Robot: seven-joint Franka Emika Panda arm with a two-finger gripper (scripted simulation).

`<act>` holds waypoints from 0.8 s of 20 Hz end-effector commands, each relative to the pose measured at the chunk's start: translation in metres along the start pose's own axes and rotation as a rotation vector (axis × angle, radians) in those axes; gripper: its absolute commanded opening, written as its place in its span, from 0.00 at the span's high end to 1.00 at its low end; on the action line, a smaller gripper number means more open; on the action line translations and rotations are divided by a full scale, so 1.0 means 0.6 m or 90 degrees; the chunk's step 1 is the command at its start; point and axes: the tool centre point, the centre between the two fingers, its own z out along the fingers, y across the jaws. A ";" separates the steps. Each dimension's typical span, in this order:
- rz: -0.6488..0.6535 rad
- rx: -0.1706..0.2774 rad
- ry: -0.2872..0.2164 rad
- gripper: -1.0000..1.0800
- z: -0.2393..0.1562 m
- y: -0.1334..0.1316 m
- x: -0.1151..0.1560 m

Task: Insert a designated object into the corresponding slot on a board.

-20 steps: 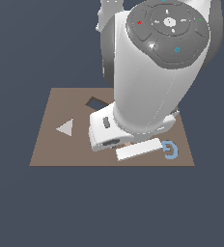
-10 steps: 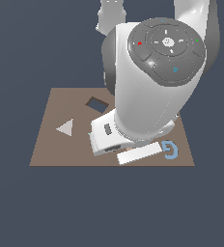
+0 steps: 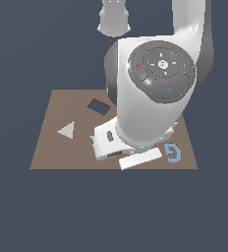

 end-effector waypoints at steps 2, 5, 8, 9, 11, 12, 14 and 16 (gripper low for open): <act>0.000 0.000 0.001 1.00 0.000 0.000 0.001; 0.000 0.000 0.001 1.00 0.000 0.000 0.001; 0.000 0.000 0.001 1.00 0.000 0.000 0.001; 0.000 0.000 0.001 1.00 0.000 0.000 0.001; 0.000 0.000 0.001 1.00 -0.004 0.000 0.001; 0.000 0.000 0.001 1.00 -0.007 0.000 0.001; 0.000 0.000 0.000 1.00 -0.005 0.000 0.001; -0.002 0.000 0.000 1.00 -0.005 -0.001 0.001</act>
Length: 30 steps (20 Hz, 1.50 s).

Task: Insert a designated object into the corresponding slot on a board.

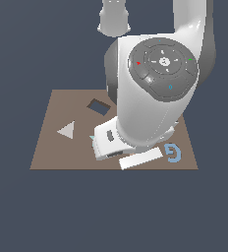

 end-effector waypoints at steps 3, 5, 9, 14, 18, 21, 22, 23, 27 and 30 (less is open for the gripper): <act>-0.012 0.000 0.000 1.00 0.000 -0.002 0.001; -0.025 0.000 0.000 1.00 0.000 -0.004 0.003; -0.062 0.000 0.000 1.00 0.000 -0.011 0.007; -0.133 0.000 0.000 1.00 -0.001 -0.023 0.015; -0.208 0.000 0.000 1.00 -0.001 -0.037 0.021; -0.276 0.000 0.000 1.00 -0.002 -0.051 0.026; -0.300 0.000 0.000 1.00 -0.002 -0.056 0.027; -0.326 0.000 0.000 1.00 -0.002 -0.061 0.028; -0.439 -0.001 0.000 1.00 -0.003 -0.085 0.030; -0.527 -0.001 0.001 1.00 -0.004 -0.103 0.028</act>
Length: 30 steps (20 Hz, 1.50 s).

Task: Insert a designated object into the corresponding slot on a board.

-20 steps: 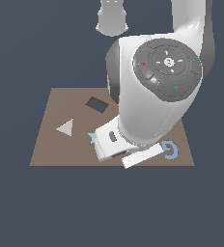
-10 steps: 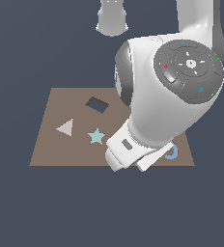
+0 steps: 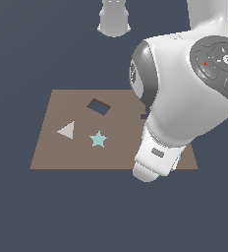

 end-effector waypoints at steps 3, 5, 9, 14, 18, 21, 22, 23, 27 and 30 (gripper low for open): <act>-0.134 -0.001 0.000 1.00 -0.001 -0.023 0.016; -0.193 -0.001 0.000 1.00 -0.002 -0.035 0.021; -0.311 -0.001 0.000 1.00 -0.003 -0.059 0.028; -0.458 -0.001 0.000 1.00 -0.004 -0.090 0.030; -0.575 -0.001 0.001 1.00 -0.005 -0.115 0.027; -0.662 -0.001 0.001 1.00 -0.005 -0.133 0.021; -0.691 -0.002 0.001 1.00 -0.005 -0.139 0.019; -0.719 -0.002 0.001 1.00 -0.006 -0.145 0.016; -0.832 -0.002 0.000 1.00 -0.006 -0.166 0.003; -0.915 -0.002 0.000 1.00 -0.007 -0.179 -0.009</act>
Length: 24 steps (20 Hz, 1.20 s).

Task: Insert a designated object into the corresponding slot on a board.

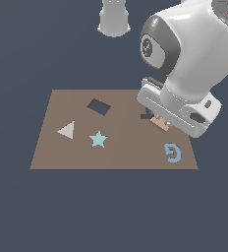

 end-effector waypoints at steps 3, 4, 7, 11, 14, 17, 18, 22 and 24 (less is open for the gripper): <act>-0.123 0.000 0.000 1.00 -0.001 -0.023 0.014; -0.147 0.000 0.000 1.00 -0.001 -0.028 0.016; -0.215 0.000 0.000 1.00 -0.001 -0.041 0.021; -0.290 0.000 0.000 1.00 -0.002 -0.058 0.024; -0.336 0.000 0.000 1.00 -0.002 -0.068 0.025; -0.374 0.000 0.000 1.00 -0.002 -0.076 0.025; -0.385 0.000 0.000 1.00 -0.002 -0.078 0.025; -0.420 0.000 0.000 1.00 -0.002 -0.086 0.024; -0.432 0.000 0.000 1.00 -0.002 -0.089 0.024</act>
